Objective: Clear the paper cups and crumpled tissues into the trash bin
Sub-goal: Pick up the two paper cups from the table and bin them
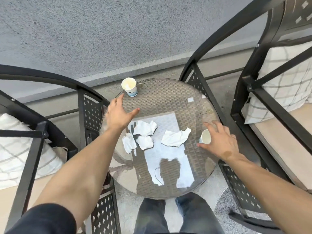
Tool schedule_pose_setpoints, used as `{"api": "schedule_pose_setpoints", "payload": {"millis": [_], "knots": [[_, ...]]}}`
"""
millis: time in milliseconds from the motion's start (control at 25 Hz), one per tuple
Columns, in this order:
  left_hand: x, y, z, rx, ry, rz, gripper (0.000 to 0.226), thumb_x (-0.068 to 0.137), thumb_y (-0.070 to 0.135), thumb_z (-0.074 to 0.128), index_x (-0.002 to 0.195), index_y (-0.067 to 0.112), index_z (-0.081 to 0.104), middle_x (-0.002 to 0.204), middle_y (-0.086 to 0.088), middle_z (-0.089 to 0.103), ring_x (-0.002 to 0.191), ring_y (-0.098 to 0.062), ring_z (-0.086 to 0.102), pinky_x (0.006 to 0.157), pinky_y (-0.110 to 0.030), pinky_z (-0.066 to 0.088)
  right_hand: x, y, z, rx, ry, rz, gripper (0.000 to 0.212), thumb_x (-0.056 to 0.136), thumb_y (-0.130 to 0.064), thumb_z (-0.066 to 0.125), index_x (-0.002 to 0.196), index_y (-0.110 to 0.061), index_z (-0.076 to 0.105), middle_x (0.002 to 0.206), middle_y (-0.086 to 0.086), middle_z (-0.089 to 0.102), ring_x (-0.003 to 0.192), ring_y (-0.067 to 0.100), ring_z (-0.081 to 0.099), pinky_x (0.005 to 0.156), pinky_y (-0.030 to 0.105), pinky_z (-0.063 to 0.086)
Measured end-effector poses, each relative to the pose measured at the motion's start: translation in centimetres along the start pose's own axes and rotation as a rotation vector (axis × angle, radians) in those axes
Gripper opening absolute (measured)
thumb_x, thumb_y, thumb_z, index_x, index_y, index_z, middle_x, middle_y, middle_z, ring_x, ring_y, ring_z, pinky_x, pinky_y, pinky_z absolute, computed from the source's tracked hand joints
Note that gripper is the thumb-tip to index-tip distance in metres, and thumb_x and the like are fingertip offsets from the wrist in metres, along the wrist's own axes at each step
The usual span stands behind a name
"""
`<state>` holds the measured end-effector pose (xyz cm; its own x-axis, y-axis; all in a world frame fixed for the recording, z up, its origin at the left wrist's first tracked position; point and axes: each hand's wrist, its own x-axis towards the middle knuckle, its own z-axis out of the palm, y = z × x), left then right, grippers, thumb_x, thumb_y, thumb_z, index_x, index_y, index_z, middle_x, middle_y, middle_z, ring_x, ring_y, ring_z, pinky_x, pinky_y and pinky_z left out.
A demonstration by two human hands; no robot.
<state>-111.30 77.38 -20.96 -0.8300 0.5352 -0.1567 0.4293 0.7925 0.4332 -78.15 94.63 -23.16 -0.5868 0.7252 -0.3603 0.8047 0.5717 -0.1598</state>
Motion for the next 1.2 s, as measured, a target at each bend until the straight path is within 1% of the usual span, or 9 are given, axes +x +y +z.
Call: {"api": "schedule_pose_setpoints", "payload": {"millis": [160,360,480,560,760,880,960,1080,1200], "knots": [[4.9,0.3,1.4,0.043,-0.051,-0.011,0.099,0.071,0.069,0.068,0.149,0.03,0.021,0.149,-0.008,0.033,0.138,-0.029,0.03,0.111,-0.054,0.03,1.2,-0.5,1.7,0.024,-0.013,0.078,0.09,0.068,-0.07,0.067,0.141,-0.044,0.021,0.153,-0.001,0.022,0.131,0.031,0.032,0.095,0.052,0.039],[10.8,0.7,3.1,0.06,-0.116,-0.038,0.108,0.066,0.063,0.077,0.149,0.037,0.014,0.149,-0.01,0.029,0.138,-0.031,0.028,0.109,-0.055,0.027,2.5,-0.8,3.8,0.029,0.012,0.112,0.082,0.072,-0.063,0.068,0.14,-0.042,0.027,0.148,-0.001,0.028,0.126,0.031,0.036,0.093,0.049,0.045],[13.8,0.7,3.7,0.082,-0.16,-0.089,0.118,0.06,0.062,0.08,0.149,0.041,0.006,0.156,-0.01,0.015,0.142,-0.034,0.019,0.112,-0.056,0.023,3.0,-0.9,4.7,0.032,0.038,0.1,0.074,0.075,-0.057,0.068,0.137,-0.042,0.03,0.145,-0.001,0.033,0.124,0.03,0.039,0.091,0.048,0.048],[15.2,0.9,4.3,0.086,-0.194,-0.094,0.12,0.061,0.059,0.081,0.15,0.039,0.003,0.158,-0.01,0.009,0.143,-0.034,0.014,0.113,-0.056,0.021,3.1,-1.0,5.2,0.045,0.05,0.109,0.072,0.075,-0.057,0.068,0.135,-0.044,0.029,0.143,-0.001,0.035,0.124,0.03,0.04,0.09,0.048,0.049],[16.9,1.0,5.6,0.092,-0.164,-0.028,0.106,0.071,0.049,0.078,0.151,0.03,0.011,0.15,-0.011,0.022,0.136,-0.034,0.028,0.107,-0.051,0.032,2.4,-1.6,5.8,0.038,0.099,0.13,0.075,0.072,-0.059,0.069,0.134,-0.044,0.03,0.142,-0.001,0.034,0.125,0.03,0.037,0.092,0.049,0.047],[17.2,0.8,5.7,0.097,-0.106,0.005,0.088,0.081,0.039,0.07,0.151,0.025,0.017,0.143,-0.013,0.029,0.13,-0.036,0.036,0.102,-0.048,0.039,2.3,-1.8,5.7,0.029,0.086,0.149,0.071,0.073,-0.053,0.07,0.134,-0.041,0.033,0.142,-0.001,0.032,0.126,0.028,0.035,0.09,0.047,0.048],[17.0,0.7,5.6,0.11,-0.09,0.018,0.081,0.084,0.035,0.067,0.149,0.024,0.02,0.141,-0.013,0.03,0.127,-0.037,0.042,0.099,-0.048,0.042,2.4,-1.8,5.5,0.017,0.069,0.151,0.069,0.074,-0.047,0.07,0.133,-0.038,0.036,0.141,0.0,0.033,0.125,0.029,0.035,0.087,0.047,0.049],[16.5,0.8,5.1,0.11,-0.076,0.038,0.078,0.085,0.035,0.067,0.148,0.023,0.024,0.14,-0.013,0.031,0.118,-0.04,0.05,0.094,-0.048,0.046,2.3,-2.1,5.4,-0.005,0.062,0.178,0.065,0.075,-0.043,0.068,0.132,-0.031,0.04,0.134,0.003,0.034,0.12,0.031,0.038,0.08,0.046,0.05],[15.7,0.6,4.5,0.098,-0.057,0.047,0.076,0.082,0.039,0.068,0.145,0.026,0.027,0.138,-0.012,0.033,0.115,-0.04,0.052,0.092,-0.048,0.047,1.9,-2.4,4.9,0.022,0.079,0.203,0.064,0.075,-0.042,0.07,0.13,-0.027,0.042,0.123,0.005,0.036,0.113,0.03,0.04,0.074,0.043,0.05]]}}
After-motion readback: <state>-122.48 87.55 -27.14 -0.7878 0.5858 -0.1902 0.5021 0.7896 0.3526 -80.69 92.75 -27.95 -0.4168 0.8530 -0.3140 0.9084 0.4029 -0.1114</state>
